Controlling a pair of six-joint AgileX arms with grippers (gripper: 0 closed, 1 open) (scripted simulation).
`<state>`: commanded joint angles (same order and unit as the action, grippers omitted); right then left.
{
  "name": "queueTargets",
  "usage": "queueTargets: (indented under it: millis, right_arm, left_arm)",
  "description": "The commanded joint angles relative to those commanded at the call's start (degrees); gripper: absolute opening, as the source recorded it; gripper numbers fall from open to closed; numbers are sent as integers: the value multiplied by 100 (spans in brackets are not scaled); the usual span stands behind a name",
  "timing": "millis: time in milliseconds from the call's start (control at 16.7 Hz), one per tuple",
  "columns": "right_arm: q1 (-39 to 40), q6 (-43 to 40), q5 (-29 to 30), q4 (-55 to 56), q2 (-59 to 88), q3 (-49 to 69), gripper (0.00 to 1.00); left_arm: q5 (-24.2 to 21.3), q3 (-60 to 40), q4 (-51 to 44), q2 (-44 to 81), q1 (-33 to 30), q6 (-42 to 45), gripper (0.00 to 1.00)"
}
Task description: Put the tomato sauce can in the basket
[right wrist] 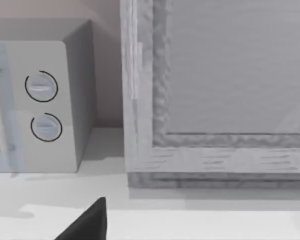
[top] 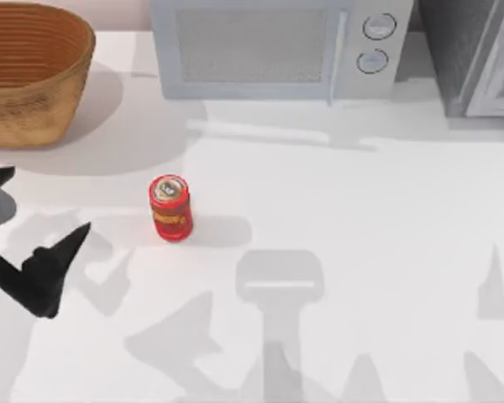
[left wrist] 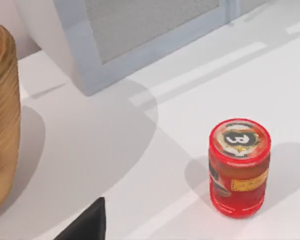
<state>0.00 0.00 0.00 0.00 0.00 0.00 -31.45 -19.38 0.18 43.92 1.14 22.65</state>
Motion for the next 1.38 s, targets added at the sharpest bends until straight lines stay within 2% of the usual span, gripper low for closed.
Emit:
queueTargets:
  millis: [540,840,1080,1380]
  right_arm:
    - [0,0,0,0,0,0,100]
    - [0,0,0,0,0,0,100]
    - [0,0,0,0,0,0,100]
    - [0,0,0,0,0,0,100]
  left_arm:
    - [-3417,-2338,39,5257,296,2866,100]
    - [-4934,-3426,73,7591,424,4215,100]
    - [-5678,-3972,93,8735,484,4893,100]
    - [-5851,-4101,98,9005,496,5052,100]
